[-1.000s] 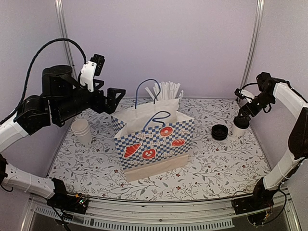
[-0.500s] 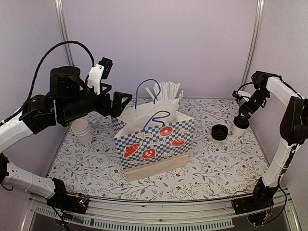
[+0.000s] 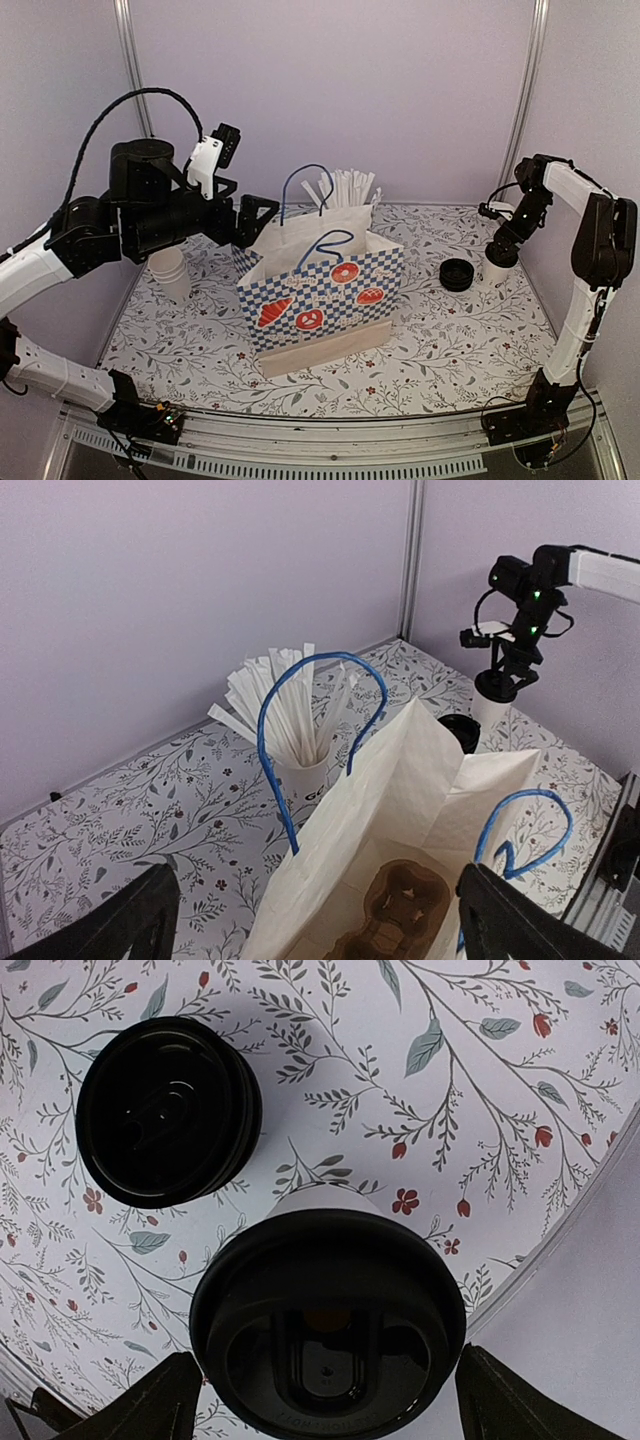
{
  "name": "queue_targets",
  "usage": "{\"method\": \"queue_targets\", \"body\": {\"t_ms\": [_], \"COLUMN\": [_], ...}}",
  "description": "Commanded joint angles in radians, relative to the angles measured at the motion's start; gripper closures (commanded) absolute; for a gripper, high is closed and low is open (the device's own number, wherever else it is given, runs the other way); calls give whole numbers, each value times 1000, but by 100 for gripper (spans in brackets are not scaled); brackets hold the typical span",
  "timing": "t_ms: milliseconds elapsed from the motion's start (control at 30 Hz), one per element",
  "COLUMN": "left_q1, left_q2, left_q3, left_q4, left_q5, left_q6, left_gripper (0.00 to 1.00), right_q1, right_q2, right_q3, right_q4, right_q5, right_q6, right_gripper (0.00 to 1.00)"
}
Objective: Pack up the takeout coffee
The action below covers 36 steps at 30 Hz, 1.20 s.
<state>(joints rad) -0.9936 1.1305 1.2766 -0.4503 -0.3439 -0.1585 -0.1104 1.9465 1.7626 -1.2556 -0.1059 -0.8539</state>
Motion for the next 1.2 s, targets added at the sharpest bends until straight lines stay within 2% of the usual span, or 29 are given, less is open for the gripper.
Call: {"method": "queue_targets", "body": {"t_ms": [0,233,867,1167], "left_q1": [12,13,13,13], "left_q2": [14,25,33,32], "left_q3": [8,8,14,22], "left_q4": [-10,-10,-19,-28], "left_q5": [10,11,38,41], "left_q6": [-1,-1,-23,-29], "left_gripper": [1,1,2,2], "right_q1": [-3,-3,7,14], "right_q2": [15,15,-15,-29], "right_q3": [34,31,-72,-79], "right_q4": [-25,-51,27,9], "right_q5": [4,-6,54,53], "right_q6": [-14,-31,-13,6], "right_gripper": [9,15,15,27]}}
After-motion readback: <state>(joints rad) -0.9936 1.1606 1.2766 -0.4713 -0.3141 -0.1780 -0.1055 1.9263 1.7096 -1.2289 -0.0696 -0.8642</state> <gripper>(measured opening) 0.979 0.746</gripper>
